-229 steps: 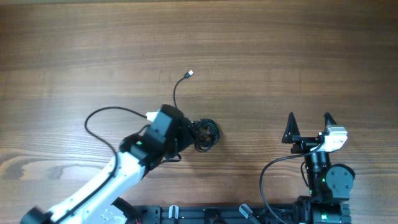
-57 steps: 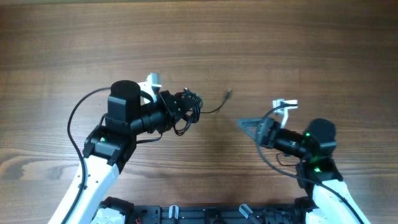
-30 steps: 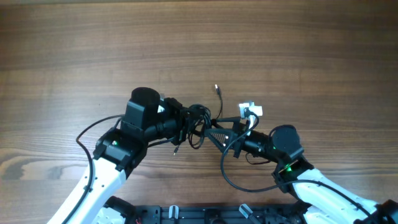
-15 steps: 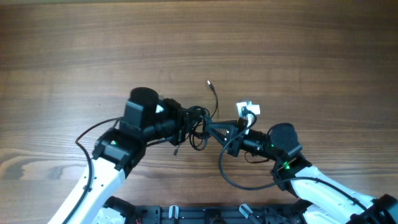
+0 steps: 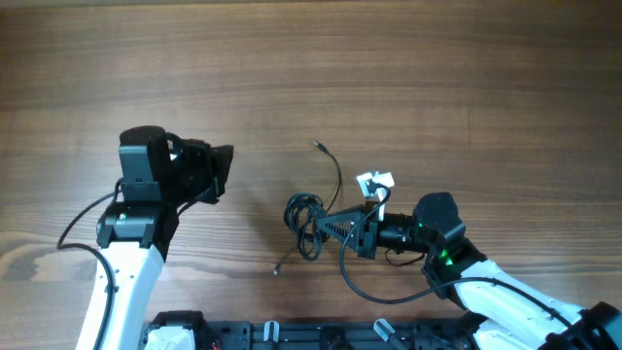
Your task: Untangle cables
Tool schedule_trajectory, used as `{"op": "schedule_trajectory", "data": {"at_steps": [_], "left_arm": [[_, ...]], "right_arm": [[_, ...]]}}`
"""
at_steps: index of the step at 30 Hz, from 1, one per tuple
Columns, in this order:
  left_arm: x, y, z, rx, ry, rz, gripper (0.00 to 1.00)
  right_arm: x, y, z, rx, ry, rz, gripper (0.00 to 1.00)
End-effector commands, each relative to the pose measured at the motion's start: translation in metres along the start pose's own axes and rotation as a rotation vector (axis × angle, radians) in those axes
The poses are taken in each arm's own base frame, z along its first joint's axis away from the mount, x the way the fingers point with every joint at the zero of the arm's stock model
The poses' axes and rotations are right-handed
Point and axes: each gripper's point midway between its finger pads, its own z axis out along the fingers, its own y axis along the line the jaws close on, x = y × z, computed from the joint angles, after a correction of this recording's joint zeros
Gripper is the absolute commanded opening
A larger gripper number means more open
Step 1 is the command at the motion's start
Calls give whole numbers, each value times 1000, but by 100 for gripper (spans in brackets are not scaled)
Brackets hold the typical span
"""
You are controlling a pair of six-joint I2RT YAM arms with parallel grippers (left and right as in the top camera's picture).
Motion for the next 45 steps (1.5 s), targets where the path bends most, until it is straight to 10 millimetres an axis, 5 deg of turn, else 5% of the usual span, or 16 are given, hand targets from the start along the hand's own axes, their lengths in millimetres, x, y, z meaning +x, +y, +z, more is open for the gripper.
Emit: {"op": "schedule_trajectory", "data": {"at_steps": [1, 4, 8, 14, 26, 35, 38, 42, 45], "left_arm": [[34, -6, -6, 70, 186, 511, 63], [60, -4, -14, 158, 326, 815, 72], [75, 1, -20, 216, 410, 966, 84], [75, 8, -18, 194, 431, 955, 81], [100, 27, -13, 193, 672, 826, 84], [139, 71, 2, 9, 887, 693, 85], [149, 80, 4, -18, 928, 701, 72], [157, 87, 5, -40, 960, 705, 38], [160, 90, 4, -45, 973, 713, 25]], "right_arm": [[-3, 11, 1, -48, -2, -95, 4], [4, 24, -1, -120, 43, -169, 4], [15, 45, -6, -237, 106, -273, 4], [18, 69, -17, -364, 124, -415, 4], [11, 76, -18, -378, 88, -472, 4], [5, 73, -16, -348, 53, -468, 4], [4, 73, -16, -348, 53, -468, 4], [4, 73, -15, -345, 51, -462, 4], [3, 72, -15, -341, 46, -459, 4]]}}
